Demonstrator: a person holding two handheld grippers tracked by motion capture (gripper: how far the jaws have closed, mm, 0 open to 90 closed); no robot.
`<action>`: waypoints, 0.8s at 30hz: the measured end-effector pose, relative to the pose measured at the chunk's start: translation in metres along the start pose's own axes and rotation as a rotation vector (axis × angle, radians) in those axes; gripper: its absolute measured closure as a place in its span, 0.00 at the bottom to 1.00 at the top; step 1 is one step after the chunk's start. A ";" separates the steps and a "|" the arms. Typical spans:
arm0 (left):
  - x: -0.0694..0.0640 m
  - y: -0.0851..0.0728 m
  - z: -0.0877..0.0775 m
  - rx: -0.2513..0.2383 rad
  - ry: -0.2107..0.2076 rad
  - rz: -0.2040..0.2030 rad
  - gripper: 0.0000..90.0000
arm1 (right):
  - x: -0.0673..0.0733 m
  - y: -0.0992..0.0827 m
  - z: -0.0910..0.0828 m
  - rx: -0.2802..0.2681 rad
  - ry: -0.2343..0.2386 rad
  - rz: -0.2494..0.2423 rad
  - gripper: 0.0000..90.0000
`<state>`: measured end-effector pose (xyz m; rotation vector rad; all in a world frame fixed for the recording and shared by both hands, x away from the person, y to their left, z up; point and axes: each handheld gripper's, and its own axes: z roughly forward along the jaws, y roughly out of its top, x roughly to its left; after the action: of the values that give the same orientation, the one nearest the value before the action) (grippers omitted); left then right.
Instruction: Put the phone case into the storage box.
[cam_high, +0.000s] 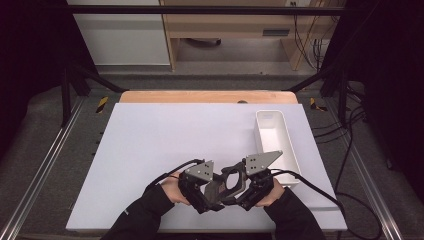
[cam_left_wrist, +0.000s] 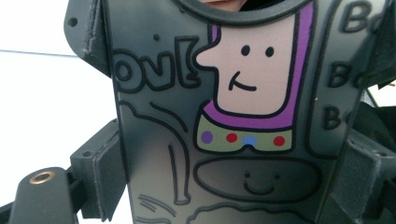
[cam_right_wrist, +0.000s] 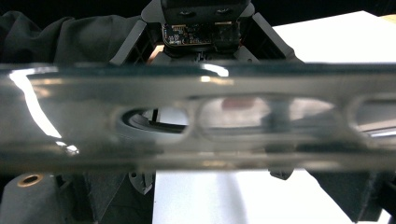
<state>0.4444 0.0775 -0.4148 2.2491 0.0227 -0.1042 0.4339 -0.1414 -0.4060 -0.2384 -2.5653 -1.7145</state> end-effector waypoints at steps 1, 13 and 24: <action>0.000 0.000 0.000 0.000 0.000 0.000 0.13 | 0.000 0.000 0.000 0.001 -0.001 -0.001 0.13; 0.000 0.000 0.001 0.001 0.001 0.000 0.12 | 0.000 0.000 0.000 0.010 0.001 0.000 0.13; -0.002 -0.001 -0.006 0.008 0.053 -0.006 0.05 | -0.001 0.002 -0.004 0.014 -0.001 0.010 0.13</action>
<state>0.4423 0.0832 -0.4113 2.2591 0.0574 -0.0479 0.4347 -0.1442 -0.4031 -0.2507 -2.5718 -1.6926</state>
